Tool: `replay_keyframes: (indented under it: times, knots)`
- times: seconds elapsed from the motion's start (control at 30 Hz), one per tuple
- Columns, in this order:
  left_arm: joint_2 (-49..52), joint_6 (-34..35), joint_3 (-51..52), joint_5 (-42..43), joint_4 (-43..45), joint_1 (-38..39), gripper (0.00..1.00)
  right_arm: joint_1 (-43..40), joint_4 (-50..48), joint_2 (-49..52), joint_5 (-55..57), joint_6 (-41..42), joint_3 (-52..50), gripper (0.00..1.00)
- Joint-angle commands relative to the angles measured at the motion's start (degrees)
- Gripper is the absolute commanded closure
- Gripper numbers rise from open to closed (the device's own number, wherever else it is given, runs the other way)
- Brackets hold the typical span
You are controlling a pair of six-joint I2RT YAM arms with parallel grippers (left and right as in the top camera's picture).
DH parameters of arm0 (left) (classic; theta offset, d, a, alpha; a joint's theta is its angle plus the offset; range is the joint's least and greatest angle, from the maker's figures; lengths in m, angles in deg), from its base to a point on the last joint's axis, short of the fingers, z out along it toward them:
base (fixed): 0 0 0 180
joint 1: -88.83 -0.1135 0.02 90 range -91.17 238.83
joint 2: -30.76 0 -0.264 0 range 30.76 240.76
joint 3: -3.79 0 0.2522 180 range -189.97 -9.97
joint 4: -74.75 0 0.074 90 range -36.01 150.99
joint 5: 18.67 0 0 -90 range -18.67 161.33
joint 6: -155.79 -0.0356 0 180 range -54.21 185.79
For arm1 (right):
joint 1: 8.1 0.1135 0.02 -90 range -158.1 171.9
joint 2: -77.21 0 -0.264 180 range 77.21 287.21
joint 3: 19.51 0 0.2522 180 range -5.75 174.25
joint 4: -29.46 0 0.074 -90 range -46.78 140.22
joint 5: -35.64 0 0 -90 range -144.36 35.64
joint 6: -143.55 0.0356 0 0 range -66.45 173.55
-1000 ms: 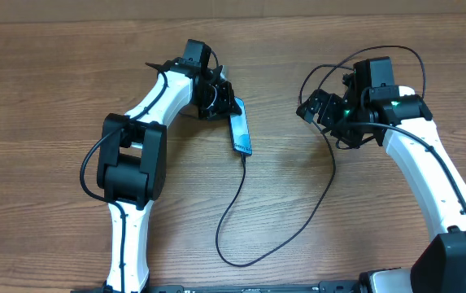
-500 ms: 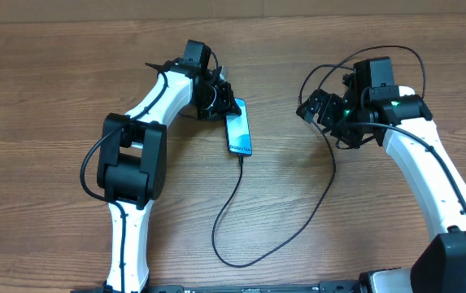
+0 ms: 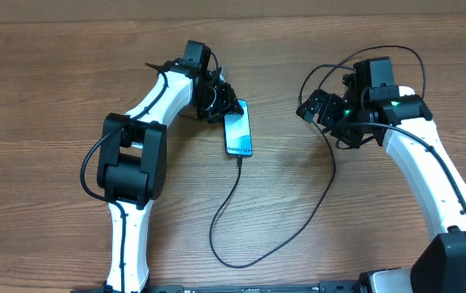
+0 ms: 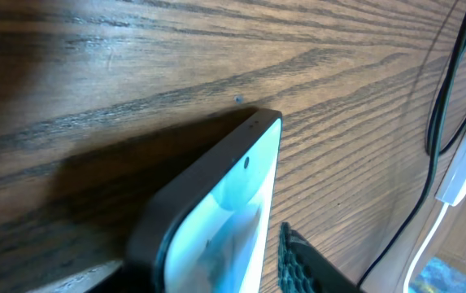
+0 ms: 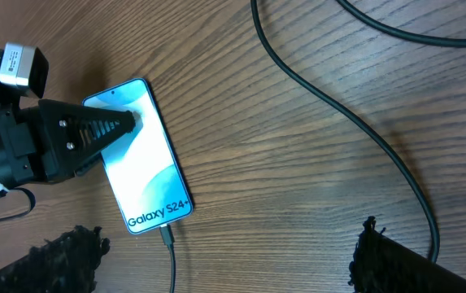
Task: Plug charger to phone and switch on socket
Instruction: 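Set the phone flat screen-up and open the left gripper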
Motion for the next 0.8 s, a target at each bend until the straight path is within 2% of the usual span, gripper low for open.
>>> replay_keyframes:
  times: [0.0, 0.6, 0.7, 0.73, 0.77]
  knots:
    - [0.6, -0.6, -0.5, 0.1, -0.2, 0.5, 0.52, -0.2, 0.0, -1.5, 0.6, -0.5, 0.6, 0.00]
    - [0.6, -0.7, -0.5, -1.0, -3.0, 0.5, 0.28, -0.2, 0.0, -1.5, 0.6, -0.5, 0.6, 0.00]
    - [0.6, -0.7, -0.5, -1.1, -3.1, 0.5, 0.18, -0.2, 0.0, -1.5, 0.6, -0.5, 0.6, 0.00]
    - [0.6, -0.7, -0.6, -2.0, -3.5, 0.5, 0.09, -0.2, 0.1, -1.5, 0.6, -0.5, 0.6, 0.00]
    - [0.6, -0.7, -0.6, -2.7, -3.9, 0.5, 0.06, -0.2, 0.1, -1.5, 0.6, -0.5, 0.6, 0.00]
